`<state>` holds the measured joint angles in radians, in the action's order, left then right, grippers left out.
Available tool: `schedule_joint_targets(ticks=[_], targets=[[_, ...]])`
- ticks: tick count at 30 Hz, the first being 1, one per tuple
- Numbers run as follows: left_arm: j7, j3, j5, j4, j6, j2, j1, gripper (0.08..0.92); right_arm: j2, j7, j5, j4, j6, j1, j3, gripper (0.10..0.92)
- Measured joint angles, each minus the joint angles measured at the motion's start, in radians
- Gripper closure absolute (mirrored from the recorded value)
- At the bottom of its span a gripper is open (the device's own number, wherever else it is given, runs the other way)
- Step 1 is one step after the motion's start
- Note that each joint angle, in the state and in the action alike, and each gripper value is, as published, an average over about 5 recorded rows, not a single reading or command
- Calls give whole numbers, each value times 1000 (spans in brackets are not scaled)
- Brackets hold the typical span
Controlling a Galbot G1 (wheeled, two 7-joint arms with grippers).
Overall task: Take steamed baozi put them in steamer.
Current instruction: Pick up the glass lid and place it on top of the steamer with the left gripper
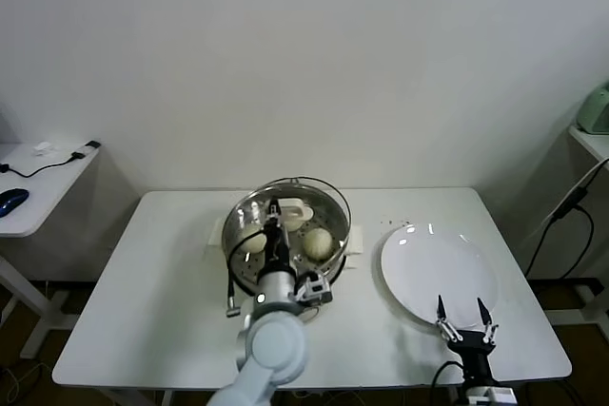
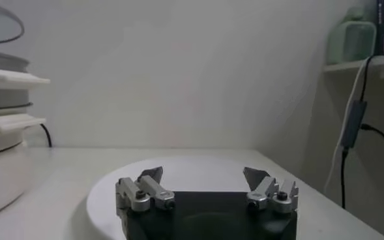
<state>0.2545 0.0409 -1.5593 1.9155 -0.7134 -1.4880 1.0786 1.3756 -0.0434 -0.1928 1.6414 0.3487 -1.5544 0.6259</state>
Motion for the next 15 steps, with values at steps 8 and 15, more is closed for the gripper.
schedule_joint_targets(ticks=[8, 15], targets=[[2, 2, -54, -39, 1, -17, 3, 862, 4, -8, 6, -6, 25, 1, 4, 203], [-7, -7, -85, -70, 8, -23, 10, 862, 9, -13, 13, -16, 46, 1, 4, 203]])
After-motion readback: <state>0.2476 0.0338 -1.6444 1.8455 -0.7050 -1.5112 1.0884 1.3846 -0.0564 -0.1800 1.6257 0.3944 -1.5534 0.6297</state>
